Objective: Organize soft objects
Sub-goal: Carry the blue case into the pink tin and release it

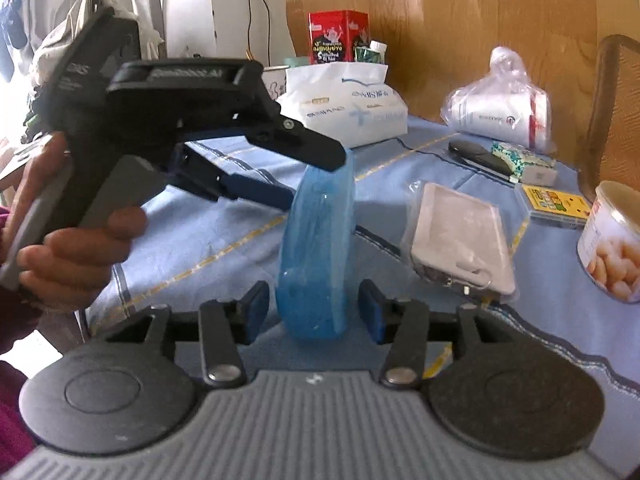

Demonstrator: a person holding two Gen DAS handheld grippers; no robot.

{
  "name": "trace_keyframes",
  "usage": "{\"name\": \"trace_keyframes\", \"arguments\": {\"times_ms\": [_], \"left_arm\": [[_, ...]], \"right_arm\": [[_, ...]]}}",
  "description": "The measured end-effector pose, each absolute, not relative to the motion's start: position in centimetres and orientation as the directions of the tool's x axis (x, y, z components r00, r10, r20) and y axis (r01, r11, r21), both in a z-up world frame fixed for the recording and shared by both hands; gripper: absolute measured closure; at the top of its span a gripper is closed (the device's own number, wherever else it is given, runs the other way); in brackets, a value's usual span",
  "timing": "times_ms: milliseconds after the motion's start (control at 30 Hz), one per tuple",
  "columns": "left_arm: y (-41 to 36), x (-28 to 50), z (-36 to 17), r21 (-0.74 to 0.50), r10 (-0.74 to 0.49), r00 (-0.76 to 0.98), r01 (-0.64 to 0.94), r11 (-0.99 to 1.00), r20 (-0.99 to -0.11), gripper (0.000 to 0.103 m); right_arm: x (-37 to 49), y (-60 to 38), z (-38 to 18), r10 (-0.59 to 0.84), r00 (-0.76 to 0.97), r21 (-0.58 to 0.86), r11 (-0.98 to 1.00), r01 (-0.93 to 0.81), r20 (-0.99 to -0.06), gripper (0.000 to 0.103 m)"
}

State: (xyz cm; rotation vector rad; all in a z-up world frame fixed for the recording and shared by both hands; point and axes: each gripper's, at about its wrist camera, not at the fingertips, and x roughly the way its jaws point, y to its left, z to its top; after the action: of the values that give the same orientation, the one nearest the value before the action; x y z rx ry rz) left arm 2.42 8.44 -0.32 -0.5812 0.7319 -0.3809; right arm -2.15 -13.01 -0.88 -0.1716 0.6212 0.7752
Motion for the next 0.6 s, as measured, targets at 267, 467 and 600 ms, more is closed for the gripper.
{"name": "trace_keyframes", "arguments": {"times_ms": [267,467,600], "left_arm": [[3.0,2.4,3.1,-0.513,-0.498,0.678,0.204,0.834,-0.540,0.044],[-7.2,5.3,9.5,-0.397,-0.628,0.630,0.488,0.778,-0.457,0.047],[-15.2,7.4,10.9,-0.341,-0.687,0.568,0.602,0.722,-0.453,0.047]], "right_arm": [[-3.6,-14.9,-0.1,0.595,0.644,0.023,0.743,-0.669,-0.481,0.058],[-4.1,-21.1,2.7,0.440,0.839,0.002,0.886,-0.464,-0.318,0.058],[-3.3,-26.0,4.2,0.290,0.919,0.015,0.955,-0.297,-0.269,0.058]]}}
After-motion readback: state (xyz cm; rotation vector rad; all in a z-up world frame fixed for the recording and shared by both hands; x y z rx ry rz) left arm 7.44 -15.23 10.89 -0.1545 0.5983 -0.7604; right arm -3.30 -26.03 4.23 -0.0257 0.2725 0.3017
